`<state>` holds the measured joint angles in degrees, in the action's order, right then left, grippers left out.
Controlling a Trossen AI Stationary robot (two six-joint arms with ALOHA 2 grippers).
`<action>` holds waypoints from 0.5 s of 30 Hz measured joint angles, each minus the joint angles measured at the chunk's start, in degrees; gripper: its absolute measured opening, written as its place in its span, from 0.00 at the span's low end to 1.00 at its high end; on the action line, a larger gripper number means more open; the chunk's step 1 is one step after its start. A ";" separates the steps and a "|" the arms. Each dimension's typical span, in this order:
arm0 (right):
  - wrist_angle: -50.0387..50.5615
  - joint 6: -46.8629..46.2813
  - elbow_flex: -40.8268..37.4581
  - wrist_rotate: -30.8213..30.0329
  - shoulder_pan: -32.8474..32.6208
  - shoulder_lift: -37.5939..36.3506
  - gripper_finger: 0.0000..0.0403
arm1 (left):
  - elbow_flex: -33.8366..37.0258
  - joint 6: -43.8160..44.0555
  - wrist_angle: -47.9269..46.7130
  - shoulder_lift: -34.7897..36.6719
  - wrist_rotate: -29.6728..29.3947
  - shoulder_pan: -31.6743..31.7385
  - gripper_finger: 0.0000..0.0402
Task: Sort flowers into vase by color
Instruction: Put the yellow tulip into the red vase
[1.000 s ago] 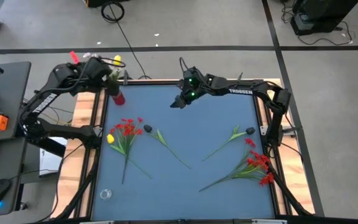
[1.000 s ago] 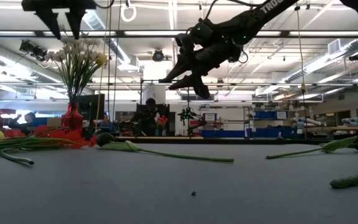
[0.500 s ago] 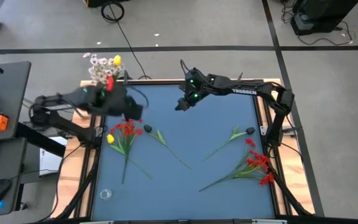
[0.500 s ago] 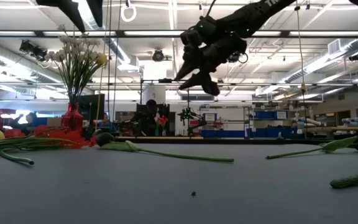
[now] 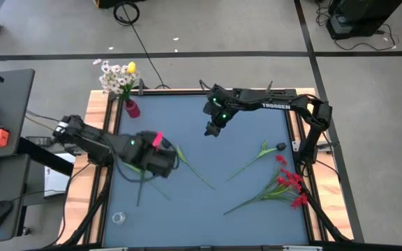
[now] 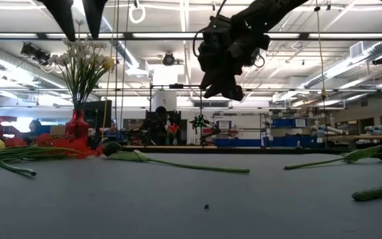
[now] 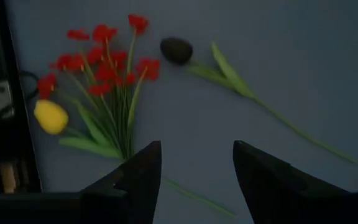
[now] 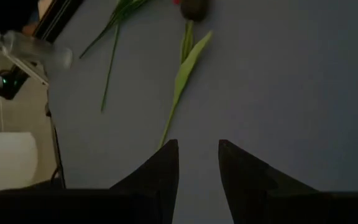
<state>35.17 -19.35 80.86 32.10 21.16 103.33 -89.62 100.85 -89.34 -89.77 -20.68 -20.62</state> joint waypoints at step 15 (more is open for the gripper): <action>-12.55 -11.63 0.00 -6.74 -12.33 0.90 0.30 | 12.91 6.04 5.39 3.45 3.29 -7.71 0.51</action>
<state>22.62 -30.98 80.86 25.36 8.83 104.23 -76.72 106.89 -83.95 -86.32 -17.39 -28.32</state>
